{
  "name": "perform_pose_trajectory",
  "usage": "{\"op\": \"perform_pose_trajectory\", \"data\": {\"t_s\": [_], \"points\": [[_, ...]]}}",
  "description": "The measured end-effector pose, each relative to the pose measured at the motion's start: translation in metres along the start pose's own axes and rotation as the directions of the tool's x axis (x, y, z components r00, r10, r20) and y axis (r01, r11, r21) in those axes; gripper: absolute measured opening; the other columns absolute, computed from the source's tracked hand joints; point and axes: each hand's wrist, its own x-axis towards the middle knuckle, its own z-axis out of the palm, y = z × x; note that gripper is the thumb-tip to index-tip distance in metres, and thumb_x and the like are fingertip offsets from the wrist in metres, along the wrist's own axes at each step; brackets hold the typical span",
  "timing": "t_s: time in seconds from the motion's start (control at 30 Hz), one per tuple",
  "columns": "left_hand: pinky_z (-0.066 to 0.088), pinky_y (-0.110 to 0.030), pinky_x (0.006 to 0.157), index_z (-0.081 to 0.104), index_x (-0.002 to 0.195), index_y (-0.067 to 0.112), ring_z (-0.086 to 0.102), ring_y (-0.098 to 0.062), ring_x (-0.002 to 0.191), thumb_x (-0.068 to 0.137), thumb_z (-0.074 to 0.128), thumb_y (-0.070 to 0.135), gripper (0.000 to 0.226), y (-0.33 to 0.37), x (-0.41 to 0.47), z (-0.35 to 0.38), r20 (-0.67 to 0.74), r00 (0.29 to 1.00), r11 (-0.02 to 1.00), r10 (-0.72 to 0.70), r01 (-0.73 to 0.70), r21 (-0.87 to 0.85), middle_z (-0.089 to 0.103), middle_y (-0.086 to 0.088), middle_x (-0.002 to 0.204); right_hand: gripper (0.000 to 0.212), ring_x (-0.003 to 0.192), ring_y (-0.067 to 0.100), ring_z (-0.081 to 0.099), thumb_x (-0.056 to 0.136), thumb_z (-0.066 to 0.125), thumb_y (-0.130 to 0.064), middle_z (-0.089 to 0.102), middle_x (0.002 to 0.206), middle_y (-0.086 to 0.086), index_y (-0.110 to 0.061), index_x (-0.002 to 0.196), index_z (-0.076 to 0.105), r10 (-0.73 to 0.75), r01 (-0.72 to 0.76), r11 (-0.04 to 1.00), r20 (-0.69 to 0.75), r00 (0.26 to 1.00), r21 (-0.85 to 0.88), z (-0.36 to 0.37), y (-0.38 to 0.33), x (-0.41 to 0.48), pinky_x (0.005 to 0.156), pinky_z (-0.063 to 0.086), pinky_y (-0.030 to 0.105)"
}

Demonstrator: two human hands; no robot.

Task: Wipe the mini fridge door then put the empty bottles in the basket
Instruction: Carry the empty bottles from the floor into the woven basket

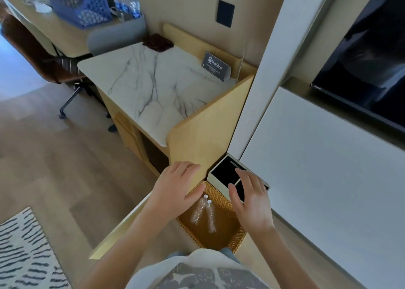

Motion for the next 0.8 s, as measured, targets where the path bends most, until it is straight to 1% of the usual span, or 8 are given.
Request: {"op": "perform_pose_trajectory", "data": {"t_s": [0.13, 0.2, 0.3, 0.4, 0.5, 0.63, 0.73, 0.8], "points": [[0.046, -0.03, 0.092, 0.064, 0.121, 0.017, 0.058, -0.016, 0.11, 0.091, 0.043, 0.049, 0.048, 0.017, -0.024, -0.02, -0.089, 0.991, 0.993, -0.104, 0.109, 0.043, 0.066, 0.004, 0.118, 0.051, 0.122, 0.02, 0.055, 0.1, 0.036, -0.049, 0.063, 0.129, 0.001, -0.016, 0.132, 0.058, -0.101, 0.101, 0.994, 0.0, 0.995, 0.037, -0.01, -0.012, -0.005, 0.1, 0.045, 0.035], [0.043, -0.029, 0.092, 0.063, 0.123, 0.019, 0.057, -0.015, 0.111, 0.092, 0.04, 0.051, 0.051, 0.028, -0.048, -0.024, -0.088, 0.981, 0.983, -0.17, 0.175, 0.052, 0.065, 0.006, 0.119, 0.052, 0.123, 0.021, 0.056, 0.099, 0.036, -0.049, 0.064, 0.129, 0.003, -0.015, 0.131, 0.059, -0.142, 0.14, 0.989, 0.032, 0.989, 0.052, -0.013, -0.016, -0.015, 0.1, 0.044, 0.035], [0.045, -0.033, 0.097, 0.06, 0.129, 0.02, 0.055, -0.015, 0.116, 0.092, 0.033, 0.057, 0.059, 0.046, -0.093, -0.024, -0.055, 0.95, 0.951, -0.306, 0.308, 0.037, 0.062, 0.007, 0.125, 0.057, 0.125, 0.02, 0.054, 0.099, 0.031, -0.055, 0.061, 0.131, 0.0, -0.018, 0.133, 0.057, -0.188, 0.179, 0.98, 0.121, 0.975, 0.084, -0.016, -0.022, -0.037, 0.103, 0.045, 0.037], [0.047, -0.03, 0.09, 0.065, 0.122, 0.016, 0.059, -0.018, 0.109, 0.092, 0.038, 0.055, 0.056, 0.066, -0.145, -0.02, -0.093, 0.908, 0.911, -0.41, 0.413, 0.02, 0.065, 0.003, 0.118, 0.056, 0.125, 0.017, 0.052, 0.098, 0.031, -0.055, 0.061, 0.131, -0.001, -0.02, 0.133, 0.057, -0.265, 0.241, 0.96, 0.189, 0.946, 0.142, -0.015, -0.027, -0.067, 0.104, 0.045, 0.035], [0.047, -0.028, 0.088, 0.065, 0.119, 0.017, 0.059, -0.018, 0.107, 0.093, 0.04, 0.053, 0.051, 0.085, -0.204, -0.023, -0.124, 0.847, 0.85, -0.518, 0.525, 0.035, 0.065, 0.003, 0.118, 0.049, 0.125, 0.016, 0.051, 0.101, 0.037, -0.052, 0.058, 0.134, -0.001, -0.021, 0.135, 0.054, -0.351, 0.306, 0.932, 0.282, 0.893, 0.192, -0.008, -0.038, -0.099, 0.106, 0.047, 0.038], [0.052, -0.034, 0.09, 0.063, 0.124, 0.017, 0.058, -0.018, 0.109, 0.093, 0.04, 0.054, 0.053, 0.099, -0.275, -0.046, -0.15, 0.759, 0.759, -0.634, 0.648, 0.069, 0.064, 0.004, 0.12, 0.055, 0.126, 0.014, 0.049, 0.098, 0.032, -0.059, 0.056, 0.137, -0.002, -0.025, 0.137, 0.052, -0.429, 0.369, 0.902, 0.359, 0.829, 0.226, 0.004, -0.069, -0.135, 0.105, 0.042, 0.032], [0.05, -0.035, 0.09, 0.062, 0.125, 0.017, 0.057, -0.018, 0.109, 0.093, 0.042, 0.051, 0.051, 0.102, -0.318, -0.063, -0.254, 0.674, 0.688, -0.694, 0.724, 0.044, 0.064, 0.003, 0.118, 0.058, 0.122, 0.013, 0.053, 0.095, 0.035, -0.062, 0.059, 0.134, -0.002, -0.025, 0.135, 0.054, -0.523, 0.43, 0.849, 0.366, 0.77, 0.308, 0.011, -0.098, -0.158, 0.101, 0.042, 0.027], [0.048, -0.033, 0.089, 0.063, 0.123, 0.015, 0.057, -0.018, 0.107, 0.093, 0.044, 0.05, 0.05, 0.102, -0.343, -0.068, -0.317, 0.62, 0.65, -0.718, 0.76, 0.014, 0.065, 0.002, 0.116, 0.062, 0.121, 0.013, 0.053, 0.093, 0.031, -0.062, 0.059, 0.135, -0.002, -0.024, 0.135, 0.055, -0.572, 0.46, 0.816, 0.374, 0.73, 0.349, 0.017, -0.118, -0.171, 0.102, 0.045, 0.028]]}}
